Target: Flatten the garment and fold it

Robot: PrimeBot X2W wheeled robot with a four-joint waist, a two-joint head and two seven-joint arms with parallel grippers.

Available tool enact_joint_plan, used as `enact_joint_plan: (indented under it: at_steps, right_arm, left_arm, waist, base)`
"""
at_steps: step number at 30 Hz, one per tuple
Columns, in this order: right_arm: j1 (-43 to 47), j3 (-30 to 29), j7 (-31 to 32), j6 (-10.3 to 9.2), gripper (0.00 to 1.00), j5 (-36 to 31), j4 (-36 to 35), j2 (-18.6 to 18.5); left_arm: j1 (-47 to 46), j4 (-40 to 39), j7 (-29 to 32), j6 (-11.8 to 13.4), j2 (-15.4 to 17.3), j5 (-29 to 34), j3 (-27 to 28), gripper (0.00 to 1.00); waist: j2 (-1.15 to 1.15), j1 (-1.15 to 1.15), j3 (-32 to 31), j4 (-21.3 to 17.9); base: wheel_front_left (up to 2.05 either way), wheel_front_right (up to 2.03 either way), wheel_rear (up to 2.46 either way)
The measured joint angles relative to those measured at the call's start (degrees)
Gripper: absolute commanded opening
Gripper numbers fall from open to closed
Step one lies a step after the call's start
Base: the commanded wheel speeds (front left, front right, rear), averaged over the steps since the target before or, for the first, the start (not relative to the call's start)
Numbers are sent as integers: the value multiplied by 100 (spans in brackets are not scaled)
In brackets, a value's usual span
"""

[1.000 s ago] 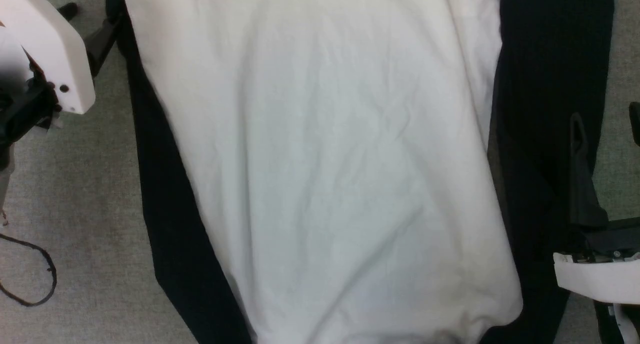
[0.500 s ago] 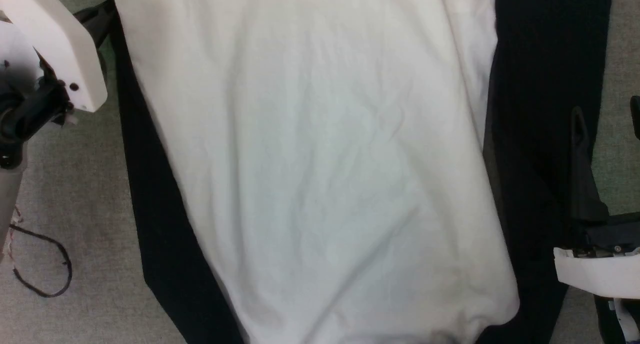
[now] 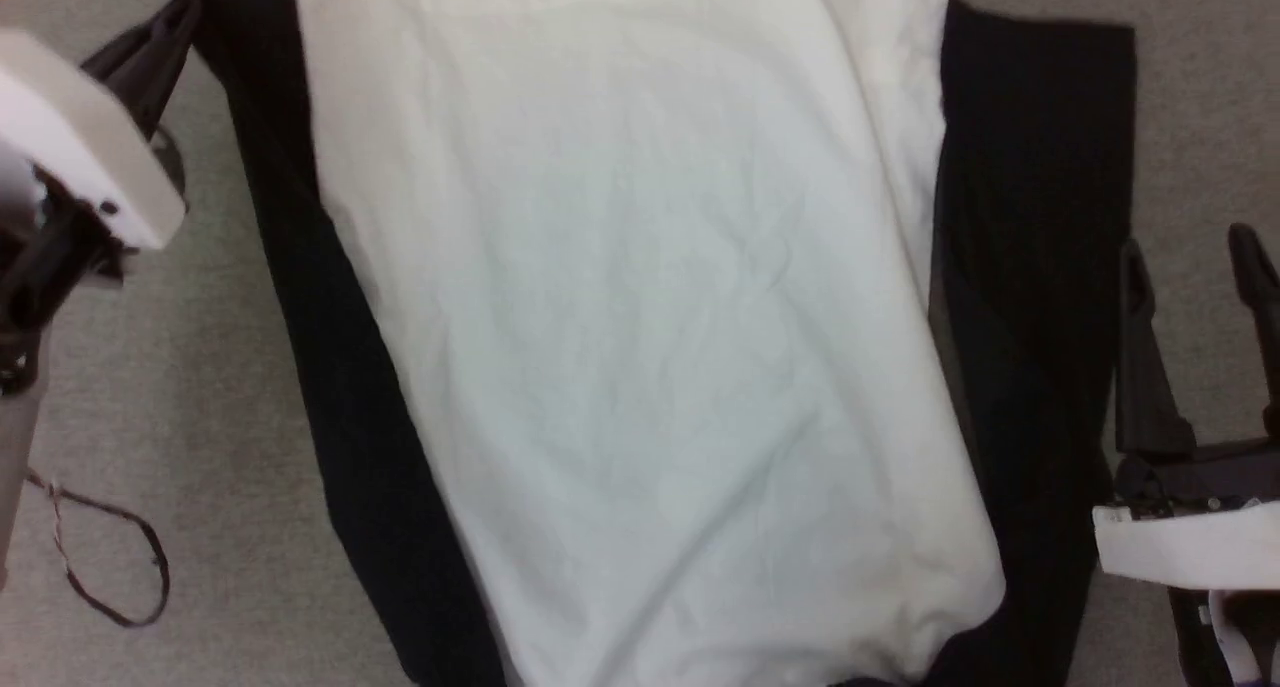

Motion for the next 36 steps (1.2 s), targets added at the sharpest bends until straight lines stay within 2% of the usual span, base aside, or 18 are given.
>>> enact_joint_plan:
  at_steps: [7,13,16,19,23,28,33,36]
  right_arm:
    - [315,-69,-44,0,100,197,229,0]
    - [686,-197,-71,0,100,348,305,0]
    - [827,-219,-85,0,100,424,342,0]
    - [934,-234,-119,0,100,472,383,-2]
    - [1049,-272,-125,0,100,493,404,0]
    - [1140,-289,-121,0,100,495,408,-1]
    - [1235,-256,-115,0,100,538,419,0]
    - [1292,-240,-118,0,100,573,427,0]
  left_arm:
    - [1238,-731,-376,422,288,-343,746,0]
    - [2641,-1592,-661,985,560,-602,1811,0]
    - [3498,-2007,-798,1220,564,-688,2328,0]
    - [4309,-2321,-951,1390,376,-822,2875,0]
    - [5176,-2576,-1105,1436,142,-955,3544,0]
    - [5827,-2813,-1139,1435,-5,-1079,4161,0]
    - [6118,-3011,-1070,1422,-4,-1140,4491,0]
    - [6133,-3206,-1013,1379,30,-1154,4500,0]
  waist:
    - [0,-1,-715,72]
    - [0,-2,-1333,153]
    - [0,-2,-1599,207]
    - [0,-2,-1830,270]
    - [0,-2,-2096,362]
    - [0,-1,-2367,471]
    - [0,-1,-2601,535]
    - [0,-1,-2711,552]
  base:
    - [0,0,0]
    - [0,0,0]
    - [0,0,0]
    - [0,0,0]
    - [0,0,0]
    - [0,0,0]
    - [0,0,0]
    - [0,0,0]
